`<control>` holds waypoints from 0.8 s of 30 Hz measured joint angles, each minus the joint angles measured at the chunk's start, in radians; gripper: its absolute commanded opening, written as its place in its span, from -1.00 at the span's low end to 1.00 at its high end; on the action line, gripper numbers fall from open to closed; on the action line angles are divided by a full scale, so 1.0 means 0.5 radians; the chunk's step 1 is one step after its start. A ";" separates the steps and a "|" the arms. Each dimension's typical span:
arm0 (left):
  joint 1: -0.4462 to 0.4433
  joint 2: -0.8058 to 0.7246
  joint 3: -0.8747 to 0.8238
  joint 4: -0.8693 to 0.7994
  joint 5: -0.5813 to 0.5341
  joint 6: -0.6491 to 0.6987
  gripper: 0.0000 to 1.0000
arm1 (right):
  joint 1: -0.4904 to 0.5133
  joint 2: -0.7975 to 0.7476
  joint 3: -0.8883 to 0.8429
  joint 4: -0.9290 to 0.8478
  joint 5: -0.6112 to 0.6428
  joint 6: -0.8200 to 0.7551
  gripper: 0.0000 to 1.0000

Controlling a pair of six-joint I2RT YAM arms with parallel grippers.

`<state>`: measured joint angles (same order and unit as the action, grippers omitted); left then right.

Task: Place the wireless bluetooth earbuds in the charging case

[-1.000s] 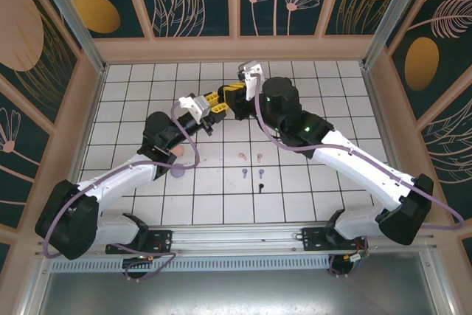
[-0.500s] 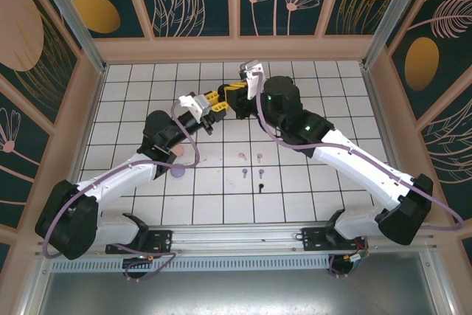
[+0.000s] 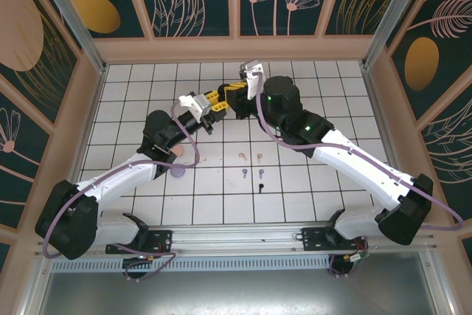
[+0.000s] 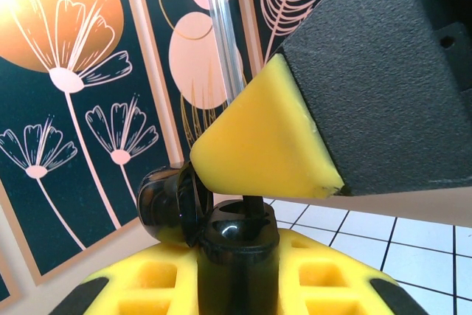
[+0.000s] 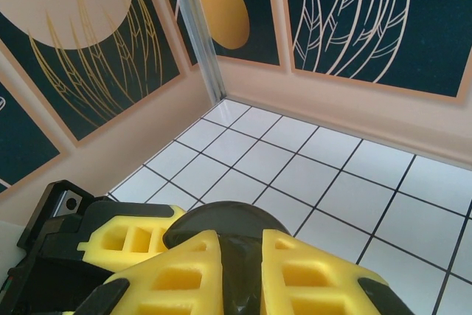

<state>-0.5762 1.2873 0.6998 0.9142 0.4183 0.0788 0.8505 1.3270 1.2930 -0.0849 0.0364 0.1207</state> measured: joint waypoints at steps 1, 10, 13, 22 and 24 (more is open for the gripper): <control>0.000 0.000 0.000 0.000 0.000 0.001 -1.00 | 0.000 0.000 0.000 0.000 0.002 0.000 -0.69; 0.000 0.000 0.000 -0.008 0.001 0.001 -1.00 | 0.000 0.000 0.001 0.014 0.060 -0.002 -0.69; -0.002 0.000 0.001 -0.018 0.002 0.001 -1.00 | 0.000 -0.001 0.002 0.040 0.082 -0.008 -0.69; -0.015 0.001 0.024 -0.027 0.038 0.001 -1.00 | 0.000 -0.001 0.041 0.055 0.035 -0.008 -0.69; -0.015 0.001 0.034 -0.028 0.038 0.002 -1.00 | 0.000 -0.001 0.041 0.054 0.022 -0.007 -0.70</control>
<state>-0.5838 1.2877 0.7166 0.9001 0.4374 0.0795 0.8505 1.3266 1.3136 -0.0578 0.0475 0.1173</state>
